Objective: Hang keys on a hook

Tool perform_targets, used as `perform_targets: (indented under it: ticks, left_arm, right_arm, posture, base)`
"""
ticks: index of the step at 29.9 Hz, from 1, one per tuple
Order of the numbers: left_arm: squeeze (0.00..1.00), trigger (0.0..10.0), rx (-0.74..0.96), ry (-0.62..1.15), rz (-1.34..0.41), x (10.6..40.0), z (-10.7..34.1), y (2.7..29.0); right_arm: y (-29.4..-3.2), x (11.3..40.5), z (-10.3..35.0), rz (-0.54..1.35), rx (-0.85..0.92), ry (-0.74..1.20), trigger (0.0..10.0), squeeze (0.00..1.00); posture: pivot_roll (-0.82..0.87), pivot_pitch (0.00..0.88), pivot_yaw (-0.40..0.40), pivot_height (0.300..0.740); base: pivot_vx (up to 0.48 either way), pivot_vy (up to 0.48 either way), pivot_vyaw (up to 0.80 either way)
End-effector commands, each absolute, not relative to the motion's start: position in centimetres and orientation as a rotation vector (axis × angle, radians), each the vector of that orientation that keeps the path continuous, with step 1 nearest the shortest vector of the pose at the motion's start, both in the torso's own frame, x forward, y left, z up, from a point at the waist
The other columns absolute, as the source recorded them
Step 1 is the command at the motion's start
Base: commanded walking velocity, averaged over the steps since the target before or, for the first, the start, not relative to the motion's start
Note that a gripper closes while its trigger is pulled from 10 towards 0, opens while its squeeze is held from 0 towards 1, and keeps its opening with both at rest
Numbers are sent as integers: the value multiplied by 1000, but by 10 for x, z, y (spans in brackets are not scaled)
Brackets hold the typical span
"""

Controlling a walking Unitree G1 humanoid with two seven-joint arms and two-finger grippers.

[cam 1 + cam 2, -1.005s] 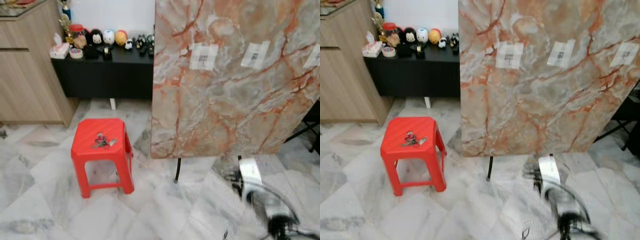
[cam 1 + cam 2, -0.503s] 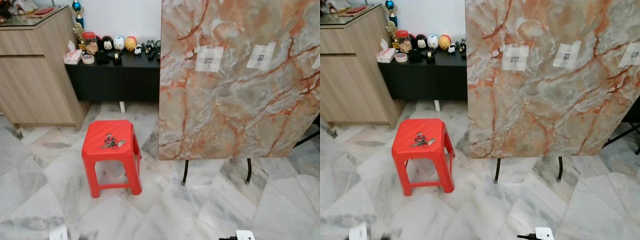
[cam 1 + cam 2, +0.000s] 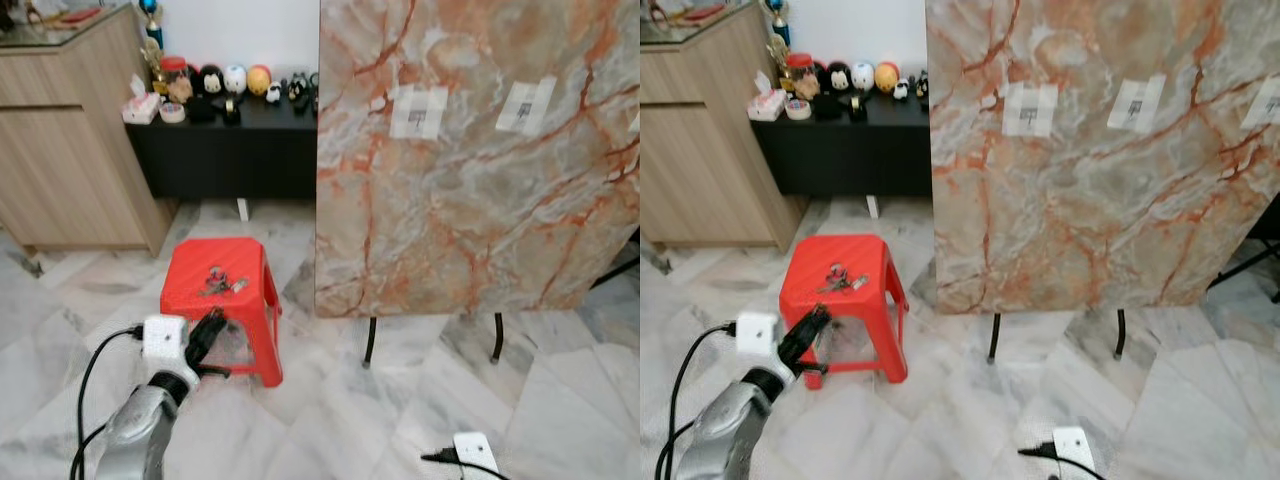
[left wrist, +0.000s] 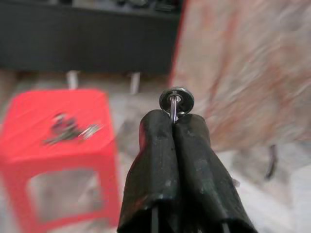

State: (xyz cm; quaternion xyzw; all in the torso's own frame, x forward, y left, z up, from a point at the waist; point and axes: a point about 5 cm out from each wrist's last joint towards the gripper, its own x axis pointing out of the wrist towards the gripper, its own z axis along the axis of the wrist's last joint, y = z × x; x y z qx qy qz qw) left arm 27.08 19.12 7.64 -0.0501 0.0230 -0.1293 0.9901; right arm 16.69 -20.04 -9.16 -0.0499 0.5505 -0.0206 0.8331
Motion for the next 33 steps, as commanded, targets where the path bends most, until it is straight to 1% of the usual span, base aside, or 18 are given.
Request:
perform_targets:
  ticks: [1,5,10,11,13,14,16,17,18,19,20,23,24,26,27,29,30,33]
  left_arm:
    - [0,10000,-123,41,-370,270,88,170]
    - [0,10000,-54,95,-493,262,85,152]
    - [0,10000,11,117,-415,265,82,165]
    - [0,10000,23,116,-255,273,80,185]
    - [0,10000,8,138,-120,276,74,203]
    - [0,10000,4,264,165,270,49,246]
    - [0,10000,10,317,250,265,40,260]
    - [0,10000,51,461,331,247,18,279]
    - [0,10000,141,591,316,233,0,284]
    - [0,10000,141,591,316,233,0,284]
    - [0,10000,374,860,143,199,-35,283]
    - [0,10000,643,1141,-246,146,-72,270]
    - [0,10000,598,1193,-290,133,-78,265]
    - [0,10000,265,1186,-206,126,-85,250]
    - [0,10000,208,1190,-201,123,-88,245]
    - [0,10000,263,1203,-221,122,-89,246]
    - [0,10000,542,1217,-374,119,-91,247]
    - [0,10000,488,1140,-251,131,-87,249]
  right_arm:
    - [-198,168,-91,-20,-119,1165,10000,0]
    - [-197,171,-90,3,-138,1164,10000,0]
    - [-182,151,-100,11,-128,1188,10000,0]
    - [-181,150,-101,20,-139,1189,10000,0]
    - [-181,150,-101,28,-143,1190,10000,0]
    - [-179,150,-101,34,-145,1191,10000,0]
    - [-179,149,-101,36,-145,1192,10000,0]
    - [-178,149,-101,49,-152,1192,10000,0]
    - [-179,150,-101,54,-157,1193,10000,0]
    - [-179,150,-101,54,-157,1193,10000,0]
    - [-179,150,-101,61,-166,1193,10000,0]
    - [-179,150,-101,71,-182,1193,10000,0]
    - [-180,151,-101,74,-186,1193,10000,0]
    - [-180,151,-100,74,-182,1191,10000,0]
    - [-181,151,-100,76,-180,1193,10000,0]
    - [-181,151,-100,78,-180,1194,10000,0]
    - [-181,151,-100,86,-188,1199,10000,0]
    - [-182,151,-100,90,-194,1198,10000,0]
  posture:
    - [97,0,-47,740]
    - [83,0,-33,740]
    - [78,0,-25,740]
    - [80,0,-23,740]
    - [82,0,-22,740]
    - [79,0,-22,740]
    - [79,0,-22,740]
    - [79,0,-24,740]
    - [81,0,-24,740]
    - [81,0,-24,740]
    - [86,0,-26,740]
    - [81,0,-26,740]
    - [75,0,-26,740]
    - [80,0,-31,740]
    - [79,0,-36,740]
    - [81,0,-39,740]
    - [89,0,-44,740]
    - [86,0,-48,740]
  base:
    - [0,0,0]
    - [0,0,0]
    - [0,0,0]
    - [0,0,0]
    - [0,0,0]
    - [0,0,0]
    - [0,0,0]
    - [0,0,0]
    - [0,0,0]
    - [0,0,0]
    - [0,0,0]
    - [0,0,0]
    - [0,0,0]
    - [0,0,0]
    - [0,0,0]
    - [0,0,0]
    - [0,0,0]
    - [0,0,0]
